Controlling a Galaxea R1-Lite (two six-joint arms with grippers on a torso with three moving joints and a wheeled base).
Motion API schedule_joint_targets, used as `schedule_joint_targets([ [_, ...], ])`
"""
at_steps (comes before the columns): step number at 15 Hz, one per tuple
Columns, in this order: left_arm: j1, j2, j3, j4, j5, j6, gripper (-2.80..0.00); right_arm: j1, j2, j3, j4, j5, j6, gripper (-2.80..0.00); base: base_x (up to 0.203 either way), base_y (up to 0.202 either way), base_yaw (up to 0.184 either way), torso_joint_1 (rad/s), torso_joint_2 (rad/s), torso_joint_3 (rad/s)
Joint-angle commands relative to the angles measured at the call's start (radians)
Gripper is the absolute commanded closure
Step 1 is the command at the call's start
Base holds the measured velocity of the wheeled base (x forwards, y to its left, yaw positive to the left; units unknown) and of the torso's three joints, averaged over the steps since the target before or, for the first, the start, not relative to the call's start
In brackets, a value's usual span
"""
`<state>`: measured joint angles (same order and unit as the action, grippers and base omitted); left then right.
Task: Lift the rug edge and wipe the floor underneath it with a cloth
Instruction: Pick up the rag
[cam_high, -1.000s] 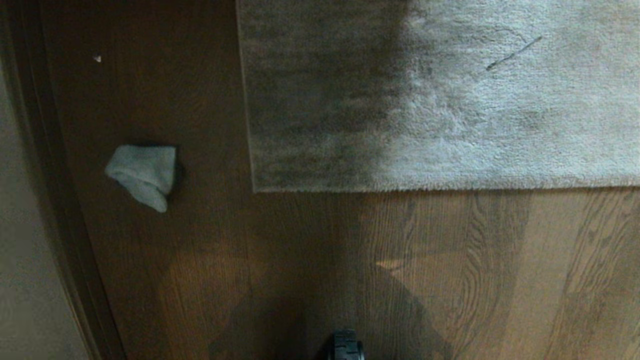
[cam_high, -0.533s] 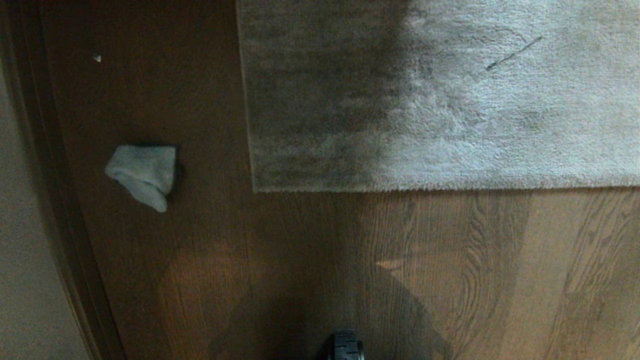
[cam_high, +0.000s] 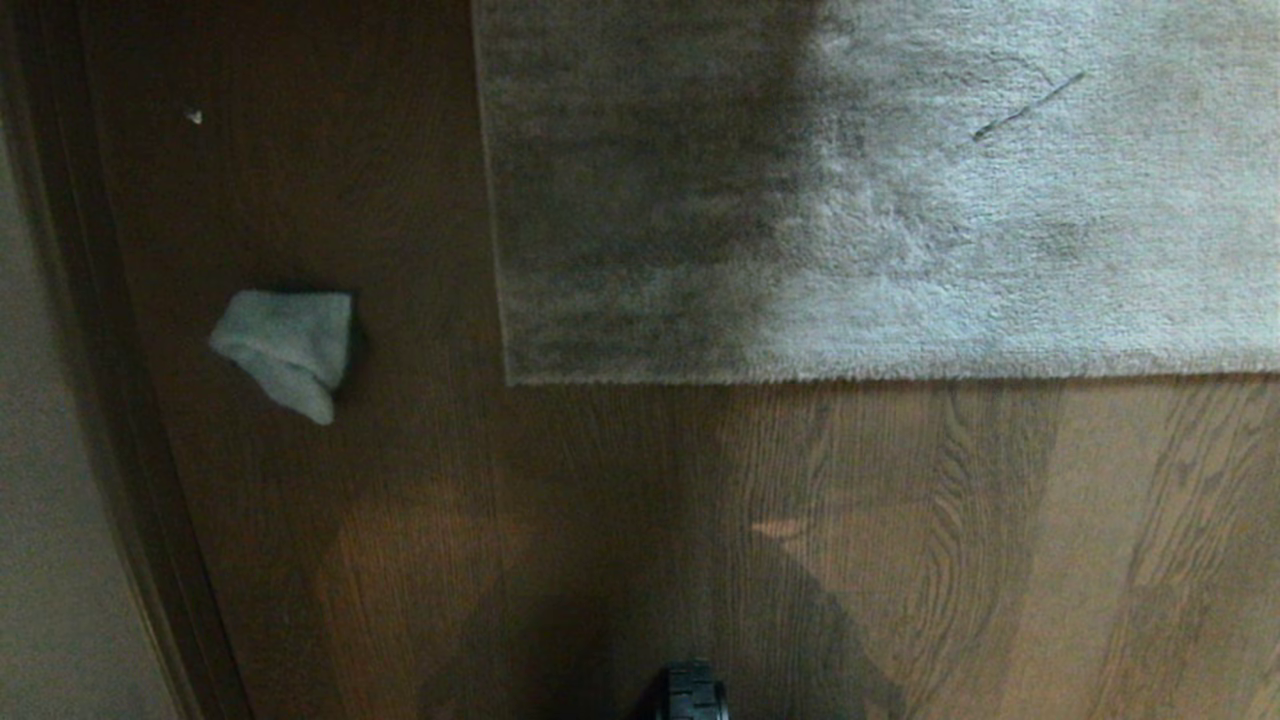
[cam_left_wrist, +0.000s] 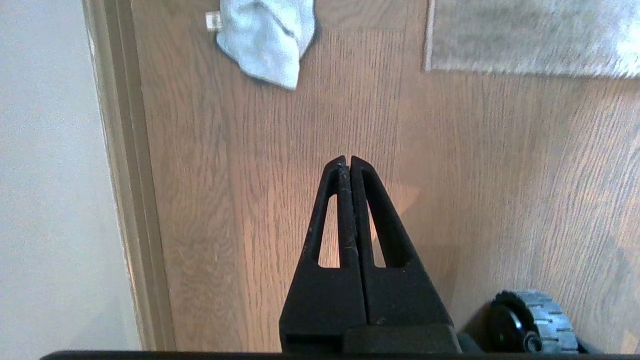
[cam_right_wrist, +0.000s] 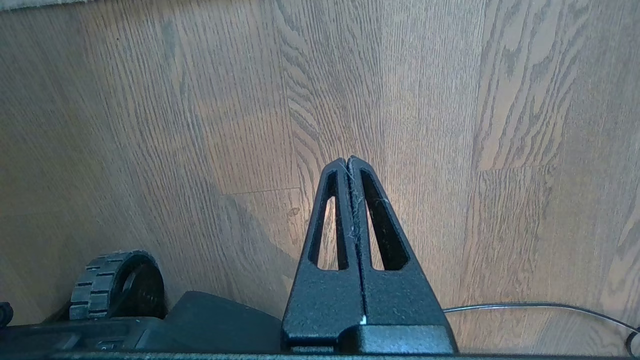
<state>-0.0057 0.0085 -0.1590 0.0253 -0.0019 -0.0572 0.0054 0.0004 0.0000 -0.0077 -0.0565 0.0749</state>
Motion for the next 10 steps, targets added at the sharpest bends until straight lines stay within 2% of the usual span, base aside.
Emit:
schedule_joint_targets([
  [1,0.0,0.037,-0.03,-0.001,0.0,-0.001,0.0,0.001,0.0,0.0,0.0,0.0,0.0,0.0,0.0,0.0,0.0,0.0,0.0,0.0],
  [10,-0.002,0.186,-0.143,-0.005,-0.003,-0.001,0.0,0.001,0.0,0.0,-0.001,0.0,0.0,0.0,0.0,0.0,0.0,0.0,0.0,0.0],
])
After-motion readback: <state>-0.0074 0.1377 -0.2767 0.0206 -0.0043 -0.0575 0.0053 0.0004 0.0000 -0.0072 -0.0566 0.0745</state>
